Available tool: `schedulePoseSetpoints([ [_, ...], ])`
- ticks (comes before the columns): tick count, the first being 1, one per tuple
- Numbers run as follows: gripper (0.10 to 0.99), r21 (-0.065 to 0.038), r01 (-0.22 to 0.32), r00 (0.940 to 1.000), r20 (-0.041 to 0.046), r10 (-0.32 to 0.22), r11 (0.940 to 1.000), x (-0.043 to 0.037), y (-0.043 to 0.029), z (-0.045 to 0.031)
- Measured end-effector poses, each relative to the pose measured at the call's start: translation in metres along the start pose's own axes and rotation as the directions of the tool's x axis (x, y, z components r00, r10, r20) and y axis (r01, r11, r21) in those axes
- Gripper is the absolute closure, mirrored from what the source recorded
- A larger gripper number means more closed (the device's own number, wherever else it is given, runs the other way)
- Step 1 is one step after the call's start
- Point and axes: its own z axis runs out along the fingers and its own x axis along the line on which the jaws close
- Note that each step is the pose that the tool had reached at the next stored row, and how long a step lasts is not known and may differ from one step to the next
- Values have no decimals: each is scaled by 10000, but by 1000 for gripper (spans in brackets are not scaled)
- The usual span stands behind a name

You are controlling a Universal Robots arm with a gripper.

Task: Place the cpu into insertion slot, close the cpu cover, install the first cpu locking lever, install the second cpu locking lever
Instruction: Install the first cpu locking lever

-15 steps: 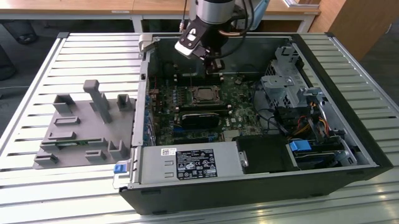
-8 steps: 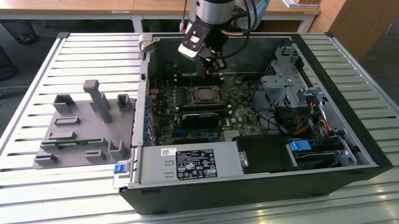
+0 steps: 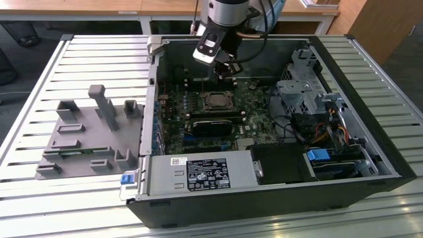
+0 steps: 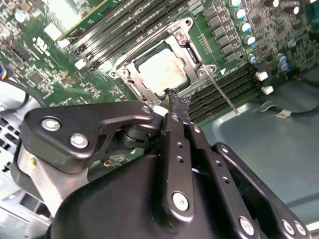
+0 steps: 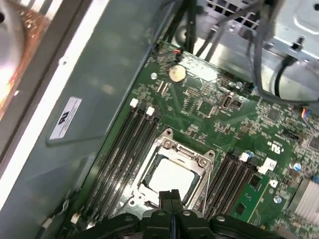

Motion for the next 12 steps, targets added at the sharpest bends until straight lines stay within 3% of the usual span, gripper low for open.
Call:
schedulePoseSetpoints([
  [6,980,47,1074,9942,-39,-1074,9942,0,0,5],
  [12,980,91,2150,9766,-84,-2149,9766,0,0,11],
])
